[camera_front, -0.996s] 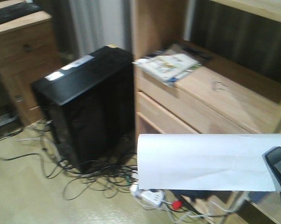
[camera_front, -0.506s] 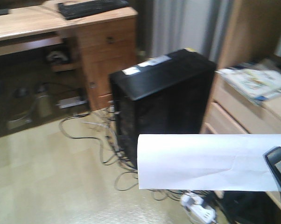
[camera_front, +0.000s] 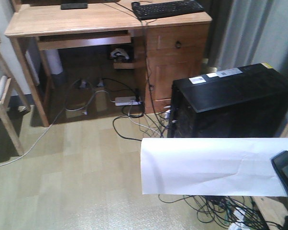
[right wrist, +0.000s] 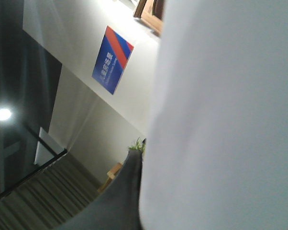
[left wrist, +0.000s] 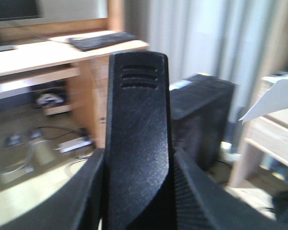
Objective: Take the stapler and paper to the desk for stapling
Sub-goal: 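Drive the base toward the wooden desk with the monitor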
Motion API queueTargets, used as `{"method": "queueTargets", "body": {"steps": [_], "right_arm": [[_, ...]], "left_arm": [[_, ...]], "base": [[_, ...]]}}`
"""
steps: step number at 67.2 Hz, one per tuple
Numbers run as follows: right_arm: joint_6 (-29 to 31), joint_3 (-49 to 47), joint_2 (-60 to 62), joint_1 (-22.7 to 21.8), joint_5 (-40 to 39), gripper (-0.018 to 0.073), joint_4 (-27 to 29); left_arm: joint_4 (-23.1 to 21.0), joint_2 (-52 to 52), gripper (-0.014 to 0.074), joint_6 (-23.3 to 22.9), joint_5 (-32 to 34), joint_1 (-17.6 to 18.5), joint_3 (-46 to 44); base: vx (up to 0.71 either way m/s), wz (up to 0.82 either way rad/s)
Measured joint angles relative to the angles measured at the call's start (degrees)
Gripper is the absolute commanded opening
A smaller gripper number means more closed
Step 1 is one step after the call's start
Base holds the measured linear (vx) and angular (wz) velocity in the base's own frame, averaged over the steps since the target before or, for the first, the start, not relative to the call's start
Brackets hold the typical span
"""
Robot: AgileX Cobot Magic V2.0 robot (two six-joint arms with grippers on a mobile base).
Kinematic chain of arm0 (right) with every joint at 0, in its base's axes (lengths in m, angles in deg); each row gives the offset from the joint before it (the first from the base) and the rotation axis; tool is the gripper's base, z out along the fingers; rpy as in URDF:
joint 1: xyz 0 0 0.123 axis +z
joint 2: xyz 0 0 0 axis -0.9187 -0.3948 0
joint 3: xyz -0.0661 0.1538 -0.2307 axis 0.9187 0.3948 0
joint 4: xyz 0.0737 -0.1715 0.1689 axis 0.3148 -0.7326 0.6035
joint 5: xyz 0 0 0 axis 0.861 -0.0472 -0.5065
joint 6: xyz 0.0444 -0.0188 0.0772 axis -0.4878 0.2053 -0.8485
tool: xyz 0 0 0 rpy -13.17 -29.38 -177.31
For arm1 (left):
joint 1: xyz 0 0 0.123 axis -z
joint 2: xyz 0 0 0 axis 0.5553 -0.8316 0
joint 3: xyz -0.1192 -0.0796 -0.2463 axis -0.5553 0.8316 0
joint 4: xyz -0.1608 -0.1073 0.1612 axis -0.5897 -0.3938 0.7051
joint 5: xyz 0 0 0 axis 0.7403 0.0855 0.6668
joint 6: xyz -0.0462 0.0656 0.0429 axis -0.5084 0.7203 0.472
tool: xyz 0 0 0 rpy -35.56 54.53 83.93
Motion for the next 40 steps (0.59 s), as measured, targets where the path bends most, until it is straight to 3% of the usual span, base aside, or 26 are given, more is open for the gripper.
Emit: {"method": "queueTargets", "body": {"steps": [40], "right_arm": [[0.0, 0.0, 0.0, 0.0, 0.0, -0.0006, 0.0]], "left_arm": [[0.0, 0.0, -0.0007, 0.0, 0.0, 0.0, 0.0]], "base": [[0.08, 0.29]]}}
